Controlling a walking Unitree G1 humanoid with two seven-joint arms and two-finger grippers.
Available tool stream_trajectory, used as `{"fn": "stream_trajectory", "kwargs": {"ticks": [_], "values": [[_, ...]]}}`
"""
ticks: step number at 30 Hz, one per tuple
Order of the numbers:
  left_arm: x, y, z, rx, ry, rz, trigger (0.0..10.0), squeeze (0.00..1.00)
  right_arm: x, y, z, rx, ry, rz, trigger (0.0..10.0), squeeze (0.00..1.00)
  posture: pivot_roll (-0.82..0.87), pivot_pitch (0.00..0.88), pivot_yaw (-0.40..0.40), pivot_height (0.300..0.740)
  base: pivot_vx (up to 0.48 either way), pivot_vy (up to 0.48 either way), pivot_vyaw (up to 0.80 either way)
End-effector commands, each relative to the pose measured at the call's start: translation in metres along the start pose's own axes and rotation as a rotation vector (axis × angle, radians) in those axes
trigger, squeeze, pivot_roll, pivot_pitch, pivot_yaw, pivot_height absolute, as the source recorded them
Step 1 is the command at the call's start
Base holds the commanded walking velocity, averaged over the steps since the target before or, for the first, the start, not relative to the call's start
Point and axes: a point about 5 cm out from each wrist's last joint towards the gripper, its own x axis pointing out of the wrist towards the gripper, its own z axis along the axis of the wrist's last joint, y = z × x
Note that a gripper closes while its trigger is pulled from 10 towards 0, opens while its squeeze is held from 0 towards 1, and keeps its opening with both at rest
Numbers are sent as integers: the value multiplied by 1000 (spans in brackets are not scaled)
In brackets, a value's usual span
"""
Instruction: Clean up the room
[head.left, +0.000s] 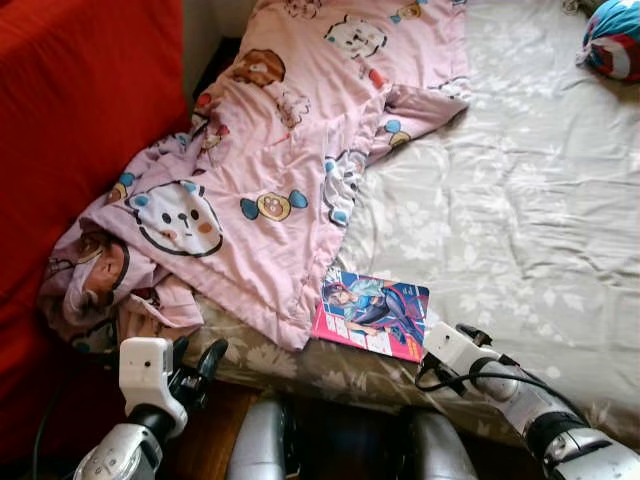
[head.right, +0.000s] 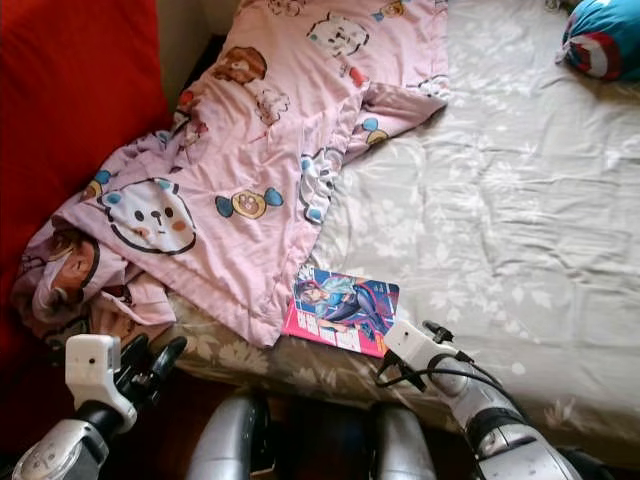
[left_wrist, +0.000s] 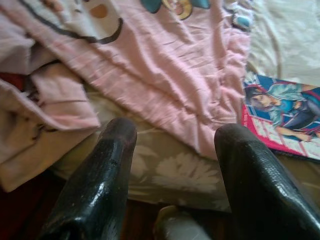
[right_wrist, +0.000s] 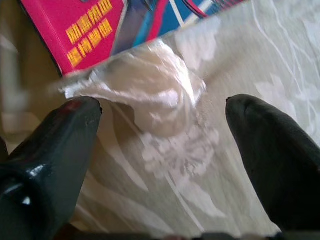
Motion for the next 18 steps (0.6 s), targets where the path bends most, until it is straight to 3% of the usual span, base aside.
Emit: {"fn": "stream_trajectory", "kwargs": {"ticks": [1, 7, 14, 15, 16, 18], "values": [[-8, 7, 0, 13, 24, 26, 10000, 0, 0, 10, -3, 3, 24, 26, 10000, 0, 192, 322, 107, 652, 0, 0, 0], [-6, 6, 11, 26, 1, 23, 10000, 0, 0, 10, -5, 1, 33, 8, 10000, 0, 202, 332, 116, 652, 0, 0, 0], [-3, 4, 18, 26, -16, 17, 10000, 0, -1, -1, -9, -9, 61, -50, 10000, 0, 203, 341, 118, 652, 0, 0, 0], [-3, 4, 18, 25, -14, 15, 10000, 0, -1, -4, -9, -12, 65, -58, 4941, 0, 198, 342, 118, 652, 0, 0, 0], [-4, 3, 19, 24, -12, 15, 10000, 0, -1, -6, -10, -15, 68, -62, 4235, 0, 198, 342, 118, 652, 0, 0, 0], [-4, 3, 18, 23, -9, 15, 10000, 0, -2, -7, -12, -15, 75, -67, 0, 0, 197, 342, 116, 652, 0, 0, 0]]}}
